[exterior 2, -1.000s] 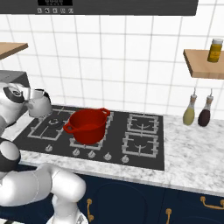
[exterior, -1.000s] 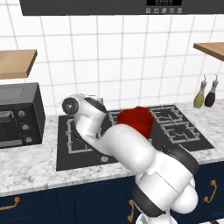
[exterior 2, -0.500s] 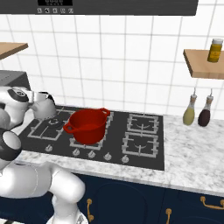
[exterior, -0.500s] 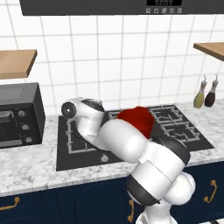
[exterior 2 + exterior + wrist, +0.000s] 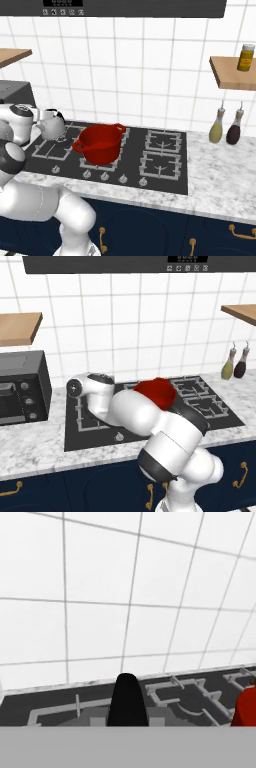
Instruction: Pick the kettle from the counter and place it on a stove burner. Then turn the burner on.
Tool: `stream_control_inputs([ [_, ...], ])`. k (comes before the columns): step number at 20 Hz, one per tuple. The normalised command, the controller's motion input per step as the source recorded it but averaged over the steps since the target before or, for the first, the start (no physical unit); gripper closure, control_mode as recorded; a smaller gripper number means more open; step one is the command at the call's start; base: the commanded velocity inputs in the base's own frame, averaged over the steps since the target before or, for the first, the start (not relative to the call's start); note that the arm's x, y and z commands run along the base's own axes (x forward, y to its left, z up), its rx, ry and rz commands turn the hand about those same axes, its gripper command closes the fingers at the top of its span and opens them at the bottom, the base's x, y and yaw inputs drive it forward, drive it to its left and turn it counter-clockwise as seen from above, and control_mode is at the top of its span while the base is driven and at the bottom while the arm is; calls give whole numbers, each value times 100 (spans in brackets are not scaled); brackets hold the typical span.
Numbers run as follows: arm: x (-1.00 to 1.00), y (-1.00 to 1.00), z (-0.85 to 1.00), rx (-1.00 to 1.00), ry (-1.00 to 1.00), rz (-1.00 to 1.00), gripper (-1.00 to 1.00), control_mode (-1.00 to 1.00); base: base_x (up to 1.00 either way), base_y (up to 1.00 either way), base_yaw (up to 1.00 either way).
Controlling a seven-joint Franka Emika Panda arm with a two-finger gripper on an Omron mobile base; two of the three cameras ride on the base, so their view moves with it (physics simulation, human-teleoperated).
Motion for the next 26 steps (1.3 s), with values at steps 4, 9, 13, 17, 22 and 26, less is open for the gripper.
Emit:
stream_control_inputs([
  [4, 14, 14, -11, 0, 0, -8, 100, -100, 0, 0, 0],
  [9, 17, 4, -13, 0, 0, -9, 100, -100, 0, 0, 0],
  [13, 18, 1, -20, 0, 0, -9, 100, -100, 0, 0, 0],
  [17, 19, 11, -23, 0, 0, -9, 100, -100, 0, 0, 0],
  [22, 21, 17, -16, 0, 1, -11, 100, -100, 0, 0, 0],
  [26, 24, 16, -16, 0, 1, -11, 100, -100, 0, 0, 0],
])
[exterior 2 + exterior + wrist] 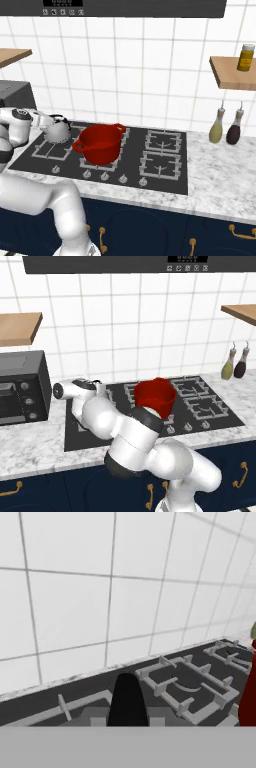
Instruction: Pick the kettle from the counter and place it on a stove burner. Then turn the burner on.
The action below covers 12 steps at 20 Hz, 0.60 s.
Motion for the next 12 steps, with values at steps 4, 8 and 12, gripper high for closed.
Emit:
stream_control_inputs([
  [4, 30, 10, -20, 0, 1, -11, 100, -100, 0, 0, 0],
  [8, 24, 15, -28, 0, 0, -8, 100, -100, 0, 0, 0],
  [12, 15, 13, -24, 0, 0, -8, -100, -100, 0, 0, 0],
])
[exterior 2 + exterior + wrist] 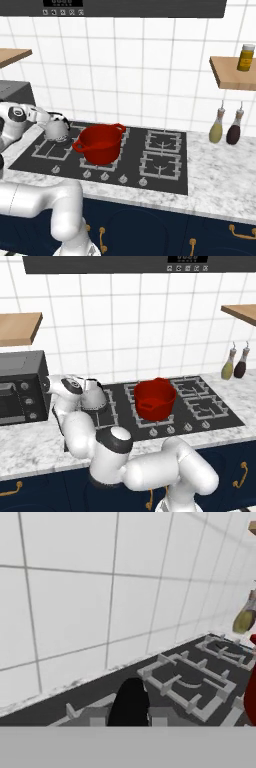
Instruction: Pick the kettle from the counter and place it on a stove burner. Then turn the burner on.
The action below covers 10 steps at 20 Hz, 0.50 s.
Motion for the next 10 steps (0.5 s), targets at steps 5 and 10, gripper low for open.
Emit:
stream_control_inputs([
  [5, -6, -11, -7, 0, 0, -11, -100, -100, 0, 0, 0],
  [10, -13, -10, 5, 0, -10, -8, -100, -100, 0, 0, 0],
])
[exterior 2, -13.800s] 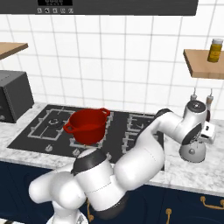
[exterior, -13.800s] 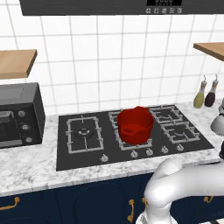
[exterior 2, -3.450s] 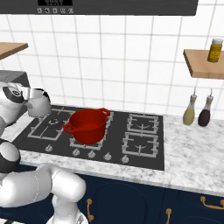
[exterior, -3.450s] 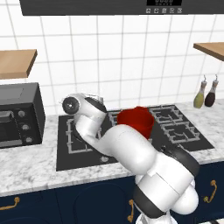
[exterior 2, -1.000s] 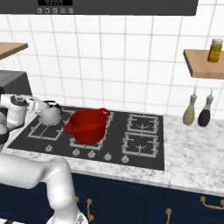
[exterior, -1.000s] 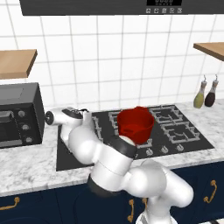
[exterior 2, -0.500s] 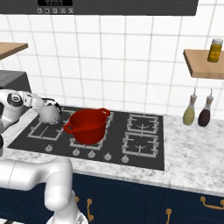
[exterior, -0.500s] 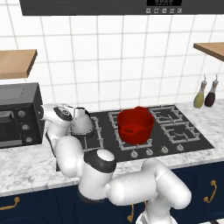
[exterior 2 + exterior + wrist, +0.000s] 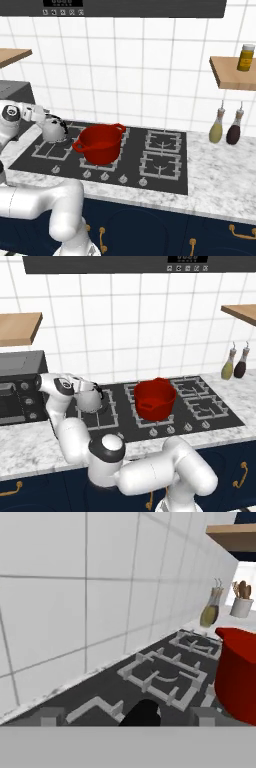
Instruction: Pick the kettle from the counter and place it on a stove burner. Then turn the burner on.
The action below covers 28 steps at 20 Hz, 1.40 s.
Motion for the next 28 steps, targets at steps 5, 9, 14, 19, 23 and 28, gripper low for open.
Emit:
stream_control_inputs([
  [5, -23, -12, 13, 0, -27, -2, -100, -100, 0, 0, 0],
  [9, -58, -33, 27, 0, -28, 0, -100, -100, 0, 0, 0],
  [14, -81, -67, 37, 3, -17, 0, -100, -100, 0, 0, 0],
  [19, -87, -87, 39, 16, -2, 0, -100, -100, 0, 0, 0],
  [23, -61, -30, 23, 10, 10, 12, -100, -100, 0, 0, 0],
  [28, -31, 3, 1, 0, 37, 31, -100, -100, 0, 0, 0],
])
